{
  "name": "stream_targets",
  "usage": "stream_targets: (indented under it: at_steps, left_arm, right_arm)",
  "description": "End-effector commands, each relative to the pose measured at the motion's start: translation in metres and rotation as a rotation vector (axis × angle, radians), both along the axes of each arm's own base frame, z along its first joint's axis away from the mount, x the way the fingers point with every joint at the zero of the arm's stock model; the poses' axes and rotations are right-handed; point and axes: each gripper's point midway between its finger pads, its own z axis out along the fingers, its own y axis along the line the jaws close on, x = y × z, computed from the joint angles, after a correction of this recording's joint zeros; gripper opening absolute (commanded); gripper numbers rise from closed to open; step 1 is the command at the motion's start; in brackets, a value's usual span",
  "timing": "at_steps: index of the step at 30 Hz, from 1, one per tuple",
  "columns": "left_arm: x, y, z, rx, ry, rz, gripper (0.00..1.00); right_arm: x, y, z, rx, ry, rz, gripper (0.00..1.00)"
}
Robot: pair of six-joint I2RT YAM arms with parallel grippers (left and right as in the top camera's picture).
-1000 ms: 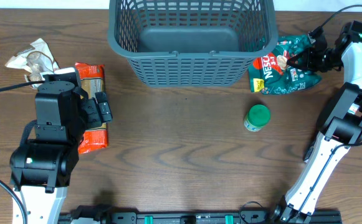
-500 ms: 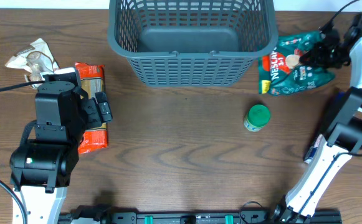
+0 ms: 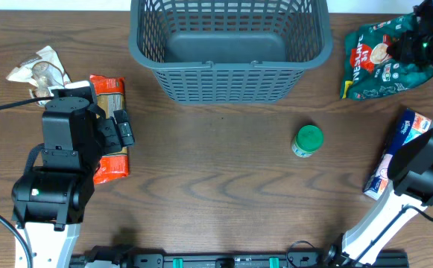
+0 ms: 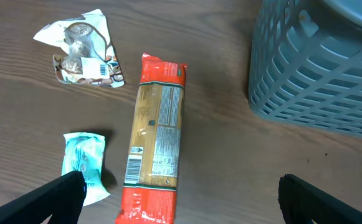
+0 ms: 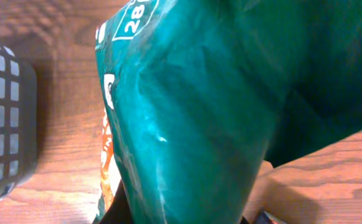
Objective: Pack container
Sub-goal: 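Lift the Nescafe pouch with the right gripper and carry it over the basket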
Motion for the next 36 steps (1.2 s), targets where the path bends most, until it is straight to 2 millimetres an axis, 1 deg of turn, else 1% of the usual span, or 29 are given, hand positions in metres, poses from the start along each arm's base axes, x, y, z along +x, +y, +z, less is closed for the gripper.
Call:
stream_targets:
  at_steps: [1,2,4,5,6,7,9,11,12,14,15,16,18,20,22,25,27,29,32,33,34,35,36]
  left_arm:
    - [0.002,0.003,0.008,0.009,-0.016,0.007,0.99]
    - [0.002,0.003,0.008,0.009,-0.016,0.007,0.98]
    - [0.002,0.003,0.008,0.009,-0.016,0.007,0.98]
    - [0.002,0.003,0.008,0.009,-0.016,0.007,0.99]
    - [0.002,0.003,0.008,0.009,-0.016,0.006,0.99]
    - [0.002,0.003,0.008,0.009,-0.016,0.006,0.99]
    - [0.002,0.003,0.008,0.019,-0.015,-0.003,0.99]
    - [0.002,0.002,0.008,0.025,-0.014,-0.009,0.99]
    - [0.002,0.003,0.008,0.025,-0.014,-0.008,0.99]
    - [0.002,0.003,0.008,0.025,-0.014,-0.008,0.99]
    - [0.002,0.002,0.008,0.025,-0.014,-0.009,0.99]
    - [0.002,0.002,0.008,0.025,-0.014,-0.009,0.99]
    - [0.002,0.003,0.008,0.025,-0.014,-0.008,0.99]
    - [0.002,0.002,0.008,0.025,-0.014,-0.009,0.99]
    - [0.002,0.002,0.008,0.025,-0.014,-0.009,0.99]
    - [0.002,0.002,0.008,0.025,-0.014,-0.009,0.99]
    - [0.002,0.002,0.008,0.025,-0.014,-0.009,0.99]
    - [0.001,0.002,0.008,0.025,-0.013,-0.009,0.99]
    - [0.001,0.002,0.008,0.025,-0.013,-0.009,0.99]
    - [0.002,0.002,0.008,0.025,-0.014,-0.009,0.99]
    - [0.002,0.002,0.008,0.025,-0.014,-0.009,0.99]
    - [0.001,0.002,0.008,0.025,-0.013,-0.009,0.99]
    - [0.001,0.002,0.008,0.025,-0.013,-0.009,0.98]
  right_arm:
    - [-0.004,0.004,0.062,-0.021,-0.138,-0.039,0.01]
    - [-0.004,0.003,0.071,-0.027,-0.16,-0.049,0.01]
    - [-0.006,0.004,0.099,-0.041,-0.232,-0.08,0.01]
    - [-0.007,0.005,0.117,-0.048,-0.279,-0.09,0.01]
    - [-0.008,0.009,0.14,-0.062,-0.34,-0.092,0.01]
    - [-0.01,0.012,0.155,-0.071,-0.381,-0.092,0.01]
    - [-0.016,0.025,0.202,-0.112,-0.507,-0.066,0.01]
    - [-0.022,0.042,0.239,-0.141,-0.612,-0.036,0.01]
    - [-0.027,0.054,0.261,-0.158,-0.674,-0.012,0.01]
    - [-0.035,0.08,0.296,-0.2,-0.778,0.056,0.01]
    - [-0.038,0.092,0.308,-0.214,-0.816,0.086,0.01]
    - [-0.041,0.11,0.322,-0.233,-0.864,0.134,0.01]
    - [-0.043,0.136,0.335,-0.253,-0.912,0.204,0.01]
    - [-0.042,0.165,0.34,-0.266,-0.941,0.293,0.01]
    - [-0.04,0.196,0.337,-0.265,-0.953,0.394,0.01]
    - [-0.035,0.246,0.324,-0.258,-0.955,0.557,0.01]
    - [-0.029,0.272,0.311,-0.274,-0.944,0.638,0.01]
    - [-0.02,0.293,0.293,-0.29,-0.92,0.71,0.01]
    - [-0.001,0.317,0.253,-0.318,-0.851,0.811,0.01]
    - [0.006,0.324,0.236,-0.32,-0.818,0.84,0.01]
    - [0.016,0.332,0.213,-0.323,-0.772,0.875,0.01]
    - [0.021,0.335,0.2,-0.317,-0.747,0.887,0.01]
    - [0.029,0.341,0.179,-0.298,-0.705,0.902,0.01]
